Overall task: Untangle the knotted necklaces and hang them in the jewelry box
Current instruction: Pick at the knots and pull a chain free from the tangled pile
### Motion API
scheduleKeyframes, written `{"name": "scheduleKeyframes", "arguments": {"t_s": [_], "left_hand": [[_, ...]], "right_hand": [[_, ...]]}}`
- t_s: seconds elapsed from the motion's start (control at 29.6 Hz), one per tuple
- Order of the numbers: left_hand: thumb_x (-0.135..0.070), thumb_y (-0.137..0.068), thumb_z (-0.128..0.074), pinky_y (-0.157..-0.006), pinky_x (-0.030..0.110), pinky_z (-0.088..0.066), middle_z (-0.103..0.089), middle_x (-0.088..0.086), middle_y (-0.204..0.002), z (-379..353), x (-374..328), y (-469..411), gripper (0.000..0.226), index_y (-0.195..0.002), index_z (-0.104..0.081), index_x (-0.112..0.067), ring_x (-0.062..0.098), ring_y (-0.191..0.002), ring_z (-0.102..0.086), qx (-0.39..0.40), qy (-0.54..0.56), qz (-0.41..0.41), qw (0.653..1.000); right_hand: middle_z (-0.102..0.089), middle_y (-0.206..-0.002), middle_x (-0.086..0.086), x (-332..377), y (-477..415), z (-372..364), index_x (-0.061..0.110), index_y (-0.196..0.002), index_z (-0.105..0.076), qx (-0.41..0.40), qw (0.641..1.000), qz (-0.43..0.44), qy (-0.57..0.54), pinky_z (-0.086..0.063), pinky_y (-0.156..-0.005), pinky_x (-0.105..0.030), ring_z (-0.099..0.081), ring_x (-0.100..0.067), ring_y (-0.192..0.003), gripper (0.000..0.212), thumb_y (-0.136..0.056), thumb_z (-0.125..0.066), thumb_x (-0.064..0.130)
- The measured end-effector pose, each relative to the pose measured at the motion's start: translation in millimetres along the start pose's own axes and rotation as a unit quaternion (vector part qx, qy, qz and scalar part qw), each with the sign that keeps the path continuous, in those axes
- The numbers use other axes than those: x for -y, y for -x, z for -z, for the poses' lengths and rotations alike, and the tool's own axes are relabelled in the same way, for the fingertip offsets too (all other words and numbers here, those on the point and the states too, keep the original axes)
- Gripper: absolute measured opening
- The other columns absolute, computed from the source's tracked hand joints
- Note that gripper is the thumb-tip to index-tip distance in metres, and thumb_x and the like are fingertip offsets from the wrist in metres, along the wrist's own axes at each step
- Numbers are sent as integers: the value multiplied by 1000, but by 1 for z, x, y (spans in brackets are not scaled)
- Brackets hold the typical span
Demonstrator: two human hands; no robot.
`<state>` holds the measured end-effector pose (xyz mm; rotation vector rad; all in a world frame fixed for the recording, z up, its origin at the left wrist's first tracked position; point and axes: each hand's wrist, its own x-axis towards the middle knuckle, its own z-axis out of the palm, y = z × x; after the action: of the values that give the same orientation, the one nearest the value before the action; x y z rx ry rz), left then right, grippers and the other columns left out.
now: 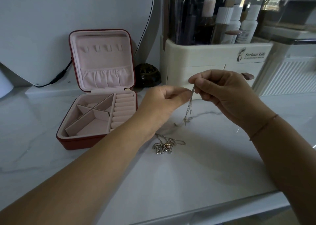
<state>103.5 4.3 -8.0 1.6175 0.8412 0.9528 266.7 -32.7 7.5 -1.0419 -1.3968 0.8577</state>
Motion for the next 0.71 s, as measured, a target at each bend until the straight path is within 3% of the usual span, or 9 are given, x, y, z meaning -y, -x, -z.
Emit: {"name": "scheduleKeyframes", "arguments": {"t_s": [0.27,0.44,0.71], "left_hand": [[-12,-77,-75,-72,8,-47,-75,1,-86,-1,2,-1,14,-91,-73,-12,3,-80,-68,-18,70,-5,997],[-15,-83,-68,-67,8,-45,-72,-2,-75,3,1,-3,11,-92,-73,-12,1,-71,-65,-19,87,-18,996],[-13,-88,-65,-72,13,-50,-75,4,-78,1,2,-1,13,-97,-71,-8,7,-73,-69,3,35,-16,999]], "right_hand": [[-59,-65,-2,-4,-1,0,11,-85,-72,27,1000,5,-2,-33,-55,-19,-40,-16,-62,16,-76,-65,22],[-59,-64,0,-5,-2,2,7,-88,-68,23,1000,-1,-3,-33,-57,-22,-40,-17,-64,16,-74,-65,16],[-61,-62,7,-4,-1,2,7,-90,-66,44,999,6,0,-37,-57,-18,-42,-10,-59,15,-77,-63,14]]}}
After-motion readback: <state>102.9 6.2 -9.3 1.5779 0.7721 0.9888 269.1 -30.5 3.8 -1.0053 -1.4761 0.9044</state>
